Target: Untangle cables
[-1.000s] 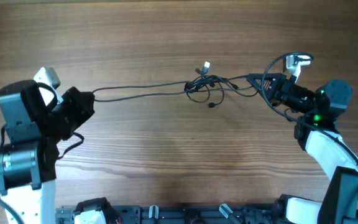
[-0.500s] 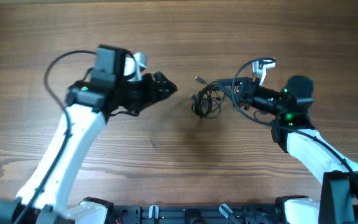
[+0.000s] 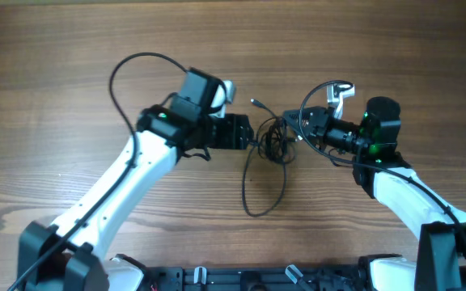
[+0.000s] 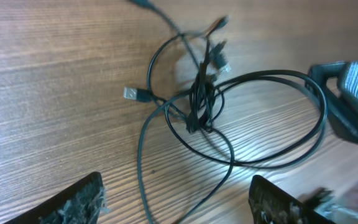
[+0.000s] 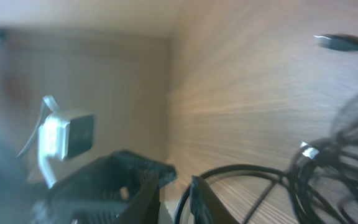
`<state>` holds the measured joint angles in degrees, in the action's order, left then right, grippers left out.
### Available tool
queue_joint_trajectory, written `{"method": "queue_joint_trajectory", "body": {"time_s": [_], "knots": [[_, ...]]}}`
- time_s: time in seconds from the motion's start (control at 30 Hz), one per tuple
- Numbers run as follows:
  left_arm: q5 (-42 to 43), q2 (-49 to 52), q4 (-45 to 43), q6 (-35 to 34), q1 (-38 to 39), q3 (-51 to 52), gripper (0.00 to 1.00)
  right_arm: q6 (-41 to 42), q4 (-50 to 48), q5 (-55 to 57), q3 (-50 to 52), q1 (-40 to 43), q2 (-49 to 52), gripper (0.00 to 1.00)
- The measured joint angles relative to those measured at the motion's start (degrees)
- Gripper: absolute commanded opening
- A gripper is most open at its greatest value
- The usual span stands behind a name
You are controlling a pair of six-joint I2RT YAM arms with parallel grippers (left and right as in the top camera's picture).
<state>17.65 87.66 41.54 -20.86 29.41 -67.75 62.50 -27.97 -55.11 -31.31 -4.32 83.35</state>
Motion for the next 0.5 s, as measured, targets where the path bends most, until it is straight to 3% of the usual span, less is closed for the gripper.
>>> {"method": "queue_joint_trajectory", "body": {"time_s": [0.13, 0.17, 0.23, 0.3, 0.37, 0.47, 0.5], "knots": [[-3.1, 5.0, -0.5, -1.0, 4.3, 0.0, 0.73, -0.4, 22.5, 13.9, -0.3, -0.1, 0.0, 0.34], [-3.3, 5.9, -0.5, -1.8, 4.8, 0.0, 0.74, -0.2, 26.8, 18.5, -0.1, -0.1, 0.0, 0.41], [-3.8, 7.1, -0.5, -3.3, 5.2, 0.0, 0.76, -0.4, 29.9, 24.2, 0.0, -0.1, 0.0, 0.44], [-4.3, 7.2, -1.1, -4.0, 5.2, 0.0, 0.77, -0.7, 32.3, 29.3, 0.0, -0.1, 0.0, 0.55], [-4.3, 7.2, -1.6, -4.4, 5.2, 0.0, 0.69, -0.9, 35.3, 34.1, 0.1, -0.1, 0.0, 0.65], [-4.4, 7.3, -4.8, -5.0, 5.2, 0.0, 0.66, -1.3, 38.8, 38.4, -0.4, -0.1, -0.3, 0.78], [-4.3, 7.3, -5.9, -5.1, 5.2, 0.0, 0.67, -1.7, 39.5, 39.4, -0.7, -0.2, -0.4, 0.88]]}}
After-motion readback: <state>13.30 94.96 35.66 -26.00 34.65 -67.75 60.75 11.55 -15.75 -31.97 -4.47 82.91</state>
